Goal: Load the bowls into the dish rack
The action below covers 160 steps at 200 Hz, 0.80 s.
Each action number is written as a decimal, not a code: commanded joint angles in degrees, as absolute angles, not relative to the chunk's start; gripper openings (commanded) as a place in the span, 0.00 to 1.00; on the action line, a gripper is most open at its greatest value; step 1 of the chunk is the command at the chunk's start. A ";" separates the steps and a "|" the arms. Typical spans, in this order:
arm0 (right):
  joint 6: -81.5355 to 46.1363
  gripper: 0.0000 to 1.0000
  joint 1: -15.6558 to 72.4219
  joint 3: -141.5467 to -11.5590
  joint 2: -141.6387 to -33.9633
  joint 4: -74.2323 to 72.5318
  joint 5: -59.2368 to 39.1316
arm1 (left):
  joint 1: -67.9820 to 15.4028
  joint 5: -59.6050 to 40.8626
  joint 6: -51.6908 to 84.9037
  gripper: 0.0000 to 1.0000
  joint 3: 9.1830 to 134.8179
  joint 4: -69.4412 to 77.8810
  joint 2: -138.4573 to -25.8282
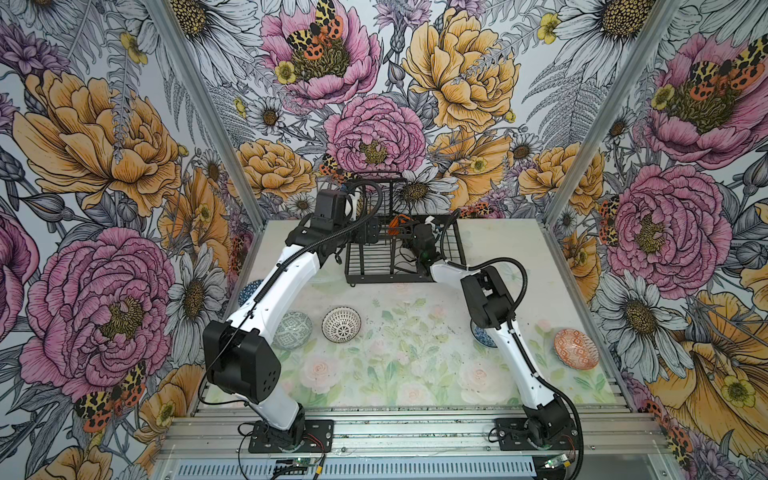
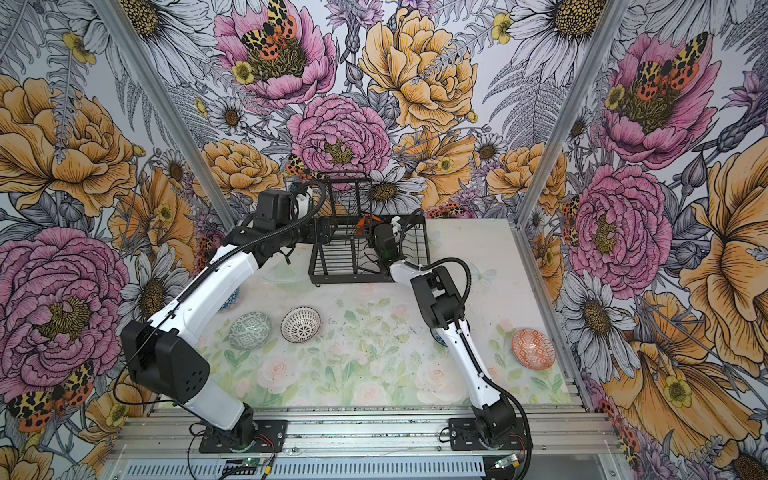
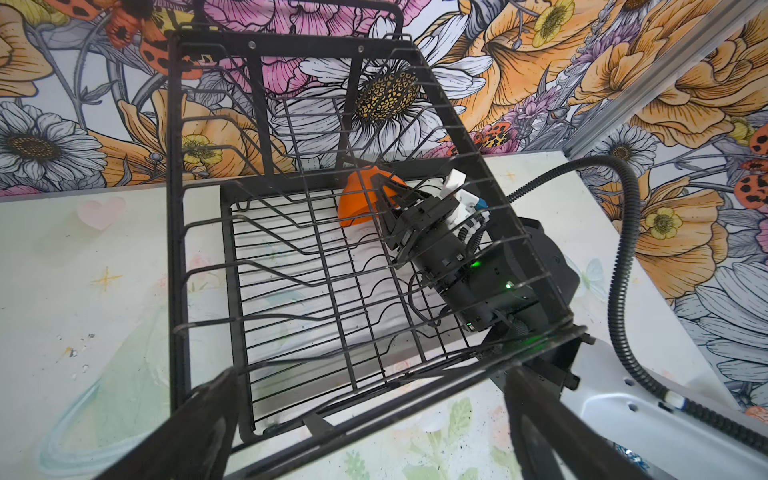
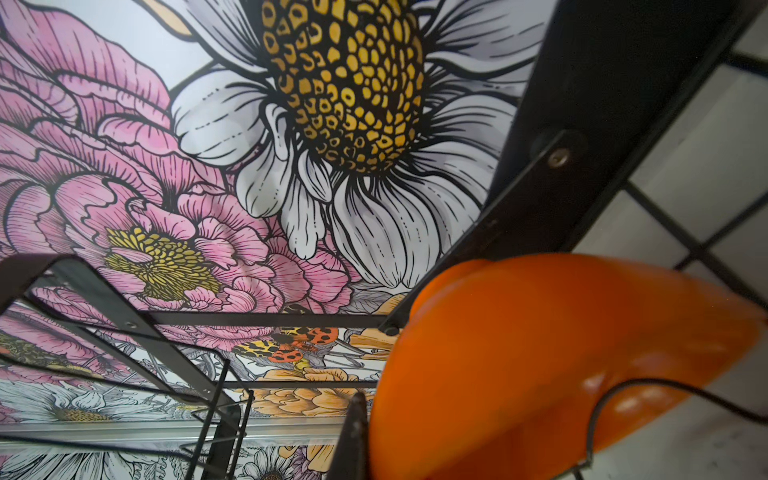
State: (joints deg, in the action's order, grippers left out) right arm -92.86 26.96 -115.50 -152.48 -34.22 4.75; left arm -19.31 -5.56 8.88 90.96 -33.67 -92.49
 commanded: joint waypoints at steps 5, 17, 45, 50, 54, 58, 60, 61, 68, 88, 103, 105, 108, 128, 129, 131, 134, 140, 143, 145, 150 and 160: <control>-94.92 0.00 27.29 -111.47 -150.76 -22.17 5.05 | -19.34 -6.42 9.46 0.99 91.56 -33.58 -92.68; -95.33 0.00 27.21 -110.94 -150.58 -21.62 4.60 | -19.35 -6.41 9.48 0.99 91.48 -33.64 -92.46; -95.68 0.02 27.25 -110.11 -150.08 -21.29 4.04 | -19.73 -5.94 9.43 0.99 91.23 -33.69 -91.98; -95.79 0.02 27.25 -110.12 -150.05 -21.01 3.90 | -19.76 -5.90 9.43 0.99 91.23 -33.65 -91.87; -95.88 0.03 27.30 -110.13 -150.00 -20.70 3.95 | -19.77 -5.93 9.48 0.99 91.23 -33.63 -91.85; -95.98 0.03 27.23 -110.13 -149.98 -20.65 3.95 | -19.75 -5.84 9.43 0.99 91.23 -33.66 -91.77; -96.11 0.03 27.22 -110.13 -149.93 -20.67 3.98 | -19.77 -5.81 9.41 0.99 91.21 -33.71 -91.72; -96.17 0.03 27.19 -110.13 -149.89 -20.66 3.97 | -19.73 -5.81 9.41 0.99 91.22 -33.68 -91.69; -96.53 0.04 27.19 -110.13 -149.88 -20.63 4.12 | -19.83 -5.76 9.40 0.99 91.19 -33.67 -91.60; -97.33 0.09 27.08 -110.88 -150.23 -20.38 3.75 | -19.86 -5.71 9.40 0.99 91.29 -33.68 -91.41; -97.31 0.15 27.05 -111.57 -150.33 -19.90 3.44 | -20.00 -5.62 9.40 0.98 91.38 -33.66 -91.24; -97.36 0.16 26.93 -111.67 -150.28 -19.83 3.45 | -20.01 -5.62 9.32 0.98 91.36 -33.66 -91.23; -97.38 0.16 26.90 -111.75 -150.34 -19.80 3.43 | -20.04 -5.57 9.39 0.99 91.38 -33.71 -91.20; -97.29 0.19 26.70 -112.23 -150.32 -19.86 3.47 | -20.20 -5.47 9.38 0.99 91.36 -33.71 -91.13; -97.29 0.20 26.67 -112.23 -150.31 -19.86 3.45 | -20.21 -5.46 9.40 0.99 91.34 -33.71 -91.14; -97.23 0.20 26.64 -112.30 -150.30 -19.86 3.43 | -20.21 -5.41 9.40 0.99 91.39 -33.67 -91.12; -97.25 0.20 26.62 -112.39 -150.29 -19.82 3.43 | -20.26 -5.43 9.40 0.99 91.38 -33.64 -91.14; -97.29 0.21 26.50 -112.49 -150.29 -19.79 3.43 | -20.30 -5.41 9.40 0.99 91.49 -33.70 -91.14; -97.22 0.21 26.50 -112.58 -150.31 -19.80 3.33 | -20.38 -5.40 9.40 0.99 91.46 -33.67 -91.14; -97.28 0.21 26.45 -112.63 -150.32 -19.78 3.29 | -20.39 -5.39 9.40 0.99 91.49 -33.66 -91.14; -97.29 0.22 26.38 -112.75 -150.31 -19.86 3.32 | -20.42 -5.36 9.40 0.99 91.57 -33.69 -91.12; -97.08 0.23 26.19 -113.02 -150.30 -19.83 3.19 | -20.67 -5.28 9.32 0.99 91.64 -33.66 -91.12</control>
State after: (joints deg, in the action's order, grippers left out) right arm -96.88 26.63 -113.10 -149.34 -28.69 4.16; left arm -20.03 -5.54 9.08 90.96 -33.67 -92.49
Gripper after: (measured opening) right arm 0.217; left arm 0.986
